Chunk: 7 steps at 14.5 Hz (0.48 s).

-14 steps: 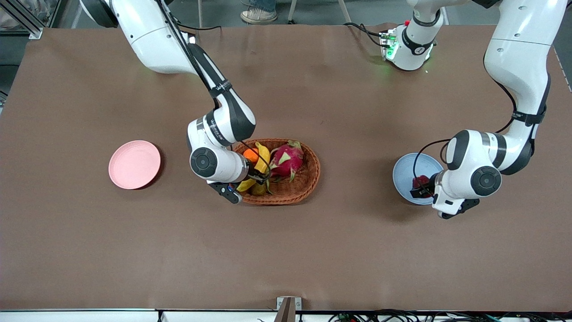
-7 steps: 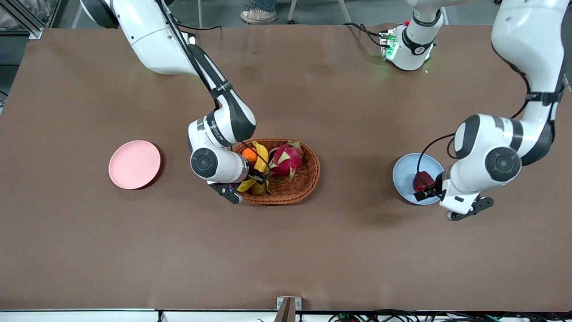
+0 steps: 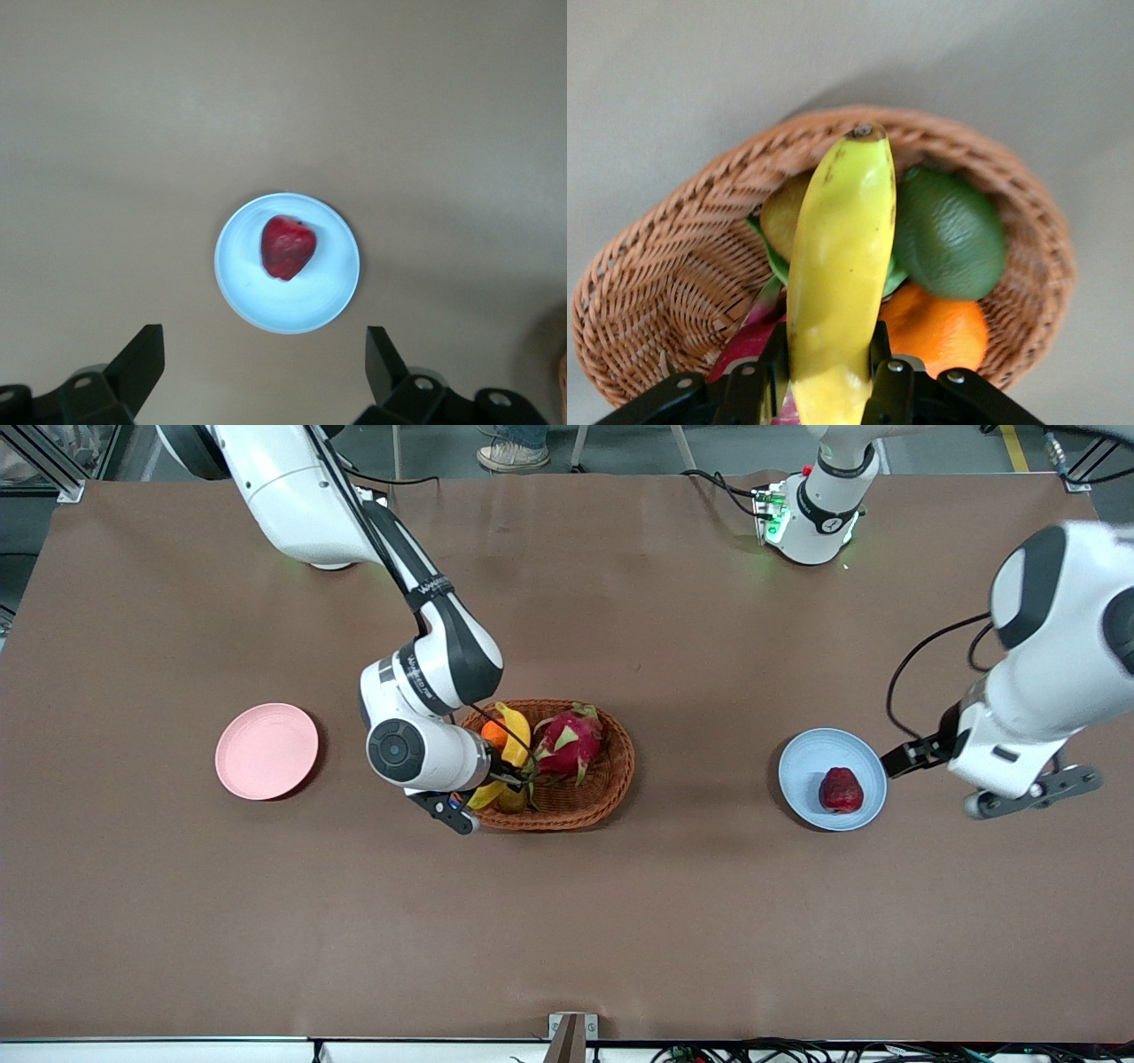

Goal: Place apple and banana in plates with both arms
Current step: 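Release the apple onto the blue plate and raise the left gripper, then carry the yellow banana with the right gripper over the pink plate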

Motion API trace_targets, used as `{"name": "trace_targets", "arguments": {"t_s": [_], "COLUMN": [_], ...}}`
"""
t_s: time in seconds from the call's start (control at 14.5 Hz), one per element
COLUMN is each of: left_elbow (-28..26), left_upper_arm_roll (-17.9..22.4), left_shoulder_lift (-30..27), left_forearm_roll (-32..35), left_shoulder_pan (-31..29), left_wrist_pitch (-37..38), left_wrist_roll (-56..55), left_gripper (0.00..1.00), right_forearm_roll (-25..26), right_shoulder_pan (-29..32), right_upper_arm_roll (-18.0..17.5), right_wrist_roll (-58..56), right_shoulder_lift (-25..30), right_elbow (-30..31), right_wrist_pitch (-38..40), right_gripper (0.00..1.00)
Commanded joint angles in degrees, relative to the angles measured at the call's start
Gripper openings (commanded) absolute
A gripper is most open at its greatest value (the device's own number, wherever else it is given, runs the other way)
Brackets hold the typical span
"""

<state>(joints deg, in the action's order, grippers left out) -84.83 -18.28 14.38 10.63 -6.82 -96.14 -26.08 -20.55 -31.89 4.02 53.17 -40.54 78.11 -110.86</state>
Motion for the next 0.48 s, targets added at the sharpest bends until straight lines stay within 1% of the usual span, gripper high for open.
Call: {"name": "trace_targets", "arguments": {"t_s": [0.0,0.07,0.14,0.28,0.41], "left_elbow": [1.60,1.60,1.60,1.60,0.38], "left_upper_arm_roll": [-0.35,-0.44,-0.44,-0.36,1.05], "left_shoulder_lift": [-4.78,-6.36,-7.77,-9.97,-13.22], "left_forearm_roll": [0.53,0.44,0.53,-0.52,-3.51], "left_shoulder_pan": [-0.12,-0.21,-0.04,-0.38,-1.18], "left_wrist_pitch": [4.46,5.60,6.66,6.84,6.93], "left_wrist_roll": [1.21,1.73,3.04,8.04,14.01], "left_gripper": [1.00,1.00,1.00,1.00,1.00], "right_forearm_roll": [6.81,9.37,10.44,12.45,15.27], "right_shoulder_pan": [4.02,6.29,9.88,15.87,21.67], "right_upper_arm_roll": [-0.42,-0.42,-0.42,-0.42,-0.42], "right_wrist_roll": [-4.44,-9.70,-14.71,-24.73,-32.48], "right_shoulder_lift": [3.35,4.32,4.68,5.99,6.27], "right_elbow": [0.11,0.29,0.29,0.99,3.01], "right_wrist_pitch": [3.10,4.84,8.17,10.13,10.66], "right_gripper": [0.26,0.26,0.26,0.26,0.26]}}
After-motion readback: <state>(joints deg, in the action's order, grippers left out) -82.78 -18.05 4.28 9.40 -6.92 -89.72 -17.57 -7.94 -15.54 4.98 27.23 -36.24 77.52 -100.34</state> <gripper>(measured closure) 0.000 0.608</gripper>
